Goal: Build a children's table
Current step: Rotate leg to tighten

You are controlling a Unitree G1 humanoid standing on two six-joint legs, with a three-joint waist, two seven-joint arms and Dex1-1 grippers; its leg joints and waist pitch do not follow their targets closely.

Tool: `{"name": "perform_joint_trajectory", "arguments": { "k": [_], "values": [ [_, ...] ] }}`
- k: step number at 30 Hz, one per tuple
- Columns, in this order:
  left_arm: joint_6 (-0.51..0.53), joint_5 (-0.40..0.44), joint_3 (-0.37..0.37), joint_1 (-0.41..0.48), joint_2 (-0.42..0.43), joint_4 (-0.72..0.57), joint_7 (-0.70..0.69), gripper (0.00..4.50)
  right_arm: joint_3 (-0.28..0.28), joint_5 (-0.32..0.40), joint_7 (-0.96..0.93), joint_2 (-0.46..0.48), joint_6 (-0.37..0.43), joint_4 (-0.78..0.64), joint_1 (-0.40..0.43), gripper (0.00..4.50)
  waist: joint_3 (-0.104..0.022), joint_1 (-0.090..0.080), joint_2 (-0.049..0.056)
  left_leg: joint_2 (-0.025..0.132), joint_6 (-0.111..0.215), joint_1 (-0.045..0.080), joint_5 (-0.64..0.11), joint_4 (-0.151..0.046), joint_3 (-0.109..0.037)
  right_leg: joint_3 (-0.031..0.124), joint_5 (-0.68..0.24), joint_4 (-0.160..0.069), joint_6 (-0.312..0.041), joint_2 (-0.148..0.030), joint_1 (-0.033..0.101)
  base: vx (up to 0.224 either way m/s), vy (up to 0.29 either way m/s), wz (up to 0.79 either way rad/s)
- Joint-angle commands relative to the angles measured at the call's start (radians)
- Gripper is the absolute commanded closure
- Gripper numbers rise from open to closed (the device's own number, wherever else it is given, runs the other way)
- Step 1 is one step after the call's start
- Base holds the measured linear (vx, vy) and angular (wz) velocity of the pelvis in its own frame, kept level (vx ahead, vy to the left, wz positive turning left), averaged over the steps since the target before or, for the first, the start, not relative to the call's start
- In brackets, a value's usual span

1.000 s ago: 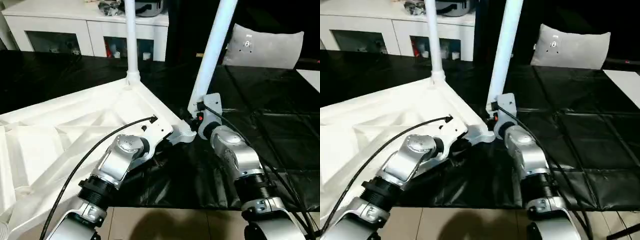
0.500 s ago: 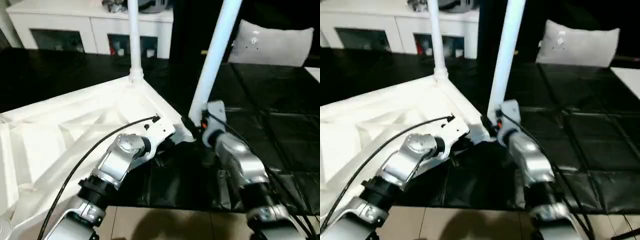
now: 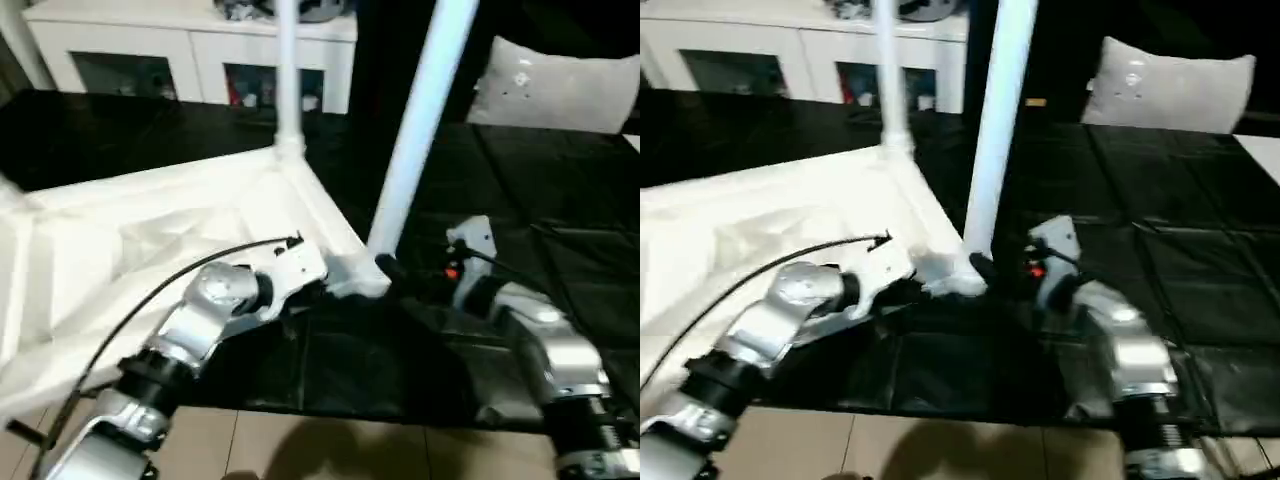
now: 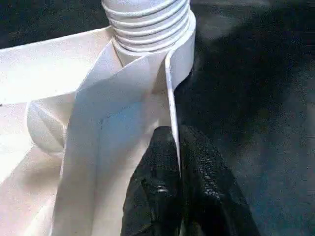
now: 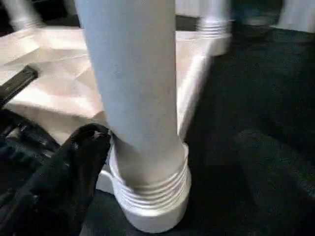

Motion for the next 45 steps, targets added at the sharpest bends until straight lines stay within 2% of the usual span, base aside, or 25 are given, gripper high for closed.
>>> {"name": "perform_joint_trajectory", "arguments": {
  "k": [1, 5, 7, 8, 9, 11, 14, 18, 19, 20, 24, 35, 37, 38, 40, 45],
  "values": [
    [-0.062, 0.020, -0.060, 0.009, 0.025, 0.031, -0.081, 4.50, 0.004, 0.016, 0.069, -0.028, -0.014, -0.010, 0.003, 0.03, -0.055, 0.003, 0.000, 0.061, 0.074, 0.010, -0.114, -0.049, -0.017, 0.057, 0.000, -0.064, -0.205, -0.095, 0.048, 0.000, 0.000, 0.00],
    [-0.118, 0.013, -0.083, 0.003, 0.058, 0.046, -0.167, 4.50, 0.034, 0.027, 0.180, -0.067, -0.022, 0.006, -0.009, 0.03, -0.051, 0.008, -0.005, 0.062, 0.064, 0.012, -0.155, -0.051, -0.017, 0.056, -0.080, -0.070, -0.198, -0.098, 0.048, 0.000, 0.000, 0.00],
    [-0.123, 0.011, -0.086, 0.001, 0.062, 0.045, -0.180, 4.50, 0.040, 0.031, 0.200, -0.072, -0.020, 0.008, -0.010, 0.03, -0.051, 0.014, -0.004, 0.065, 0.058, 0.014, -0.162, -0.052, -0.017, 0.056, -0.100, -0.070, -0.196, -0.098, 0.045, 0.000, 0.000, 0.00],
    [-0.125, 0.006, -0.090, -0.001, 0.068, 0.043, -0.200, 4.50, 0.051, 0.035, 0.234, -0.079, -0.017, 0.013, -0.012, 0.20, -0.052, 0.016, -0.007, 0.065, 0.056, 0.014, -0.158, -0.052, -0.017, 0.056, -0.098, -0.068, -0.197, -0.099, 0.046, 0.000, 0.000, 0.00],
    [-0.129, 0.005, -0.091, -0.003, 0.070, 0.044, -0.208, 4.50, 0.057, 0.036, 0.252, -0.083, -0.016, 0.016, -0.013, 0.20, -0.053, 0.018, -0.006, 0.065, 0.056, 0.014, -0.155, -0.051, -0.017, 0.056, -0.093, -0.066, -0.200, -0.099, 0.046, 0.000, 0.000, 0.00],
    [-0.147, 0.007, -0.097, -0.011, 0.076, 0.056, -0.225, 4.50, 0.076, 0.035, 0.298, -0.095, -0.009, 0.026, -0.014, 0.50, -0.055, 0.023, -0.006, 0.064, 0.062, 0.013, -0.137, -0.048, -0.017, 0.056, -0.069, -0.063, -0.201, -0.099, 0.047, 0.000, 0.000, 0.00],
    [-0.165, 0.013, -0.097, -0.021, 0.075, 0.071, -0.232, 4.50, 0.113, 0.001, 0.333, -0.114, -0.019, 0.049, -0.016, 0.71, -0.058, 0.025, -0.008, 0.063, 0.069, 0.010, -0.111, -0.044, -0.017, 0.054, -0.022, -0.056, -0.209, -0.097, 0.048, 0.000, 0.000, 0.00],
    [-0.164, 0.014, -0.098, -0.025, 0.073, 0.073, -0.240, 4.50, 0.113, 0.008, 0.344, -0.108, -0.010, 0.059, -0.018, 0.87, -0.057, 0.027, -0.009, 0.063, 0.068, 0.010, -0.120, -0.043, -0.016, 0.053, -0.039, -0.058, -0.213, -0.099, 0.048, 0.000, 0.000, 0.00],
    [-0.165, 0.014, -0.099, -0.025, 0.071, 0.074, -0.242, 4.50, 0.114, 0.006, 0.341, -0.100, -0.012, 0.065, -0.020, 1.13, -0.057, 0.028, -0.009, 0.063, 0.065, 0.011, -0.125, -0.043, -0.016, 0.054, -0.053, -0.059, -0.211, -0.100, 0.048, 0.000, 0.000, 0.00],
    [-0.165, 0.014, -0.100, -0.026, 0.070, 0.075, -0.243, 4.50, 0.115, 0.005, 0.341, -0.099, -0.014, 0.067, -0.020, 1.13, -0.057, 0.028, -0.009, 0.064, 0.064, 0.011, -0.126, -0.044, -0.017, 0.054, -0.059, -0.059, -0.210, -0.100, 0.048, 0.000, 0.000, 0.00],
    [-0.169, 0.015, -0.106, -0.026, 0.071, 0.078, -0.249, 4.50, 0.118, 0.006, 0.338, -0.087, -0.025, 0.083, -0.023, 1.57, -0.059, 0.029, -0.007, 0.063, 0.062, 0.010, -0.120, -0.043, -0.017, 0.053, -0.043, -0.056, -0.214, -0.098, 0.048, 0.000, 0.000, 0.00],
    [-0.163, 0.014, -0.105, -0.017, 0.073, 0.076, -0.261, 4.50, 0.125, 0.002, 0.347, -0.079, -0.026, 0.093, -0.008, 2.34, -0.060, 0.031, -0.007, 0.063, 0.061, 0.011, -0.121, -0.042, -0.018, 0.052, -0.033, -0.055, -0.215, -0.098, 0.049, 0.000, 0.000, 0.00],
    [-0.161, 0.014, -0.105, -0.014, 0.073, 0.075, -0.263, 4.50, 0.128, 0.000, 0.349, -0.078, -0.027, 0.090, 0.000, 2.35, -0.060, 0.031, -0.007, 0.064, 0.059, 0.012, -0.126, -0.042, -0.018, 0.052, -0.037, -0.055, -0.215, -0.098, 0.049, 0.000, 0.000, 0.00],
    [-0.161, 0.013, -0.106, -0.013, 0.074, 0.074, -0.264, 4.50, 0.130, -0.002, 0.346, -0.078, -0.028, 0.088, 0.004, 2.41, -0.060, 0.031, -0.004, 0.063, 0.058, 0.012, -0.127, -0.042, -0.018, 0.052, -0.037, -0.055, -0.216, -0.099, 0.049, 0.000, 0.000, 0.00],
    [-0.160, 0.013, -0.106, -0.012, 0.074, 0.073, -0.266, 4.50, 0.132, -0.003, 0.343, -0.078, -0.030, 0.085, 0.007, 2.48, -0.061, 0.030, -0.007, 0.063, 0.057, 0.012, -0.128, -0.042, -0.018, 0.052, -0.030, -0.054, -0.217, -0.098, 0.050, 0.000, 0.000, 0.00],
    [-0.157, 0.010, -0.103, -0.013, 0.068, 0.072, -0.261, 4.50, 0.134, 0.000, 0.346, -0.077, -0.024, 0.084, 0.010, 2.53, -0.061, 0.031, -0.006, 0.063, 0.058, 0.012, -0.123, -0.042, -0.018, 0.052, -0.021, -0.053, -0.220, -0.098, 0.050, 0.000, 0.000, 0.00]
  ]
}}
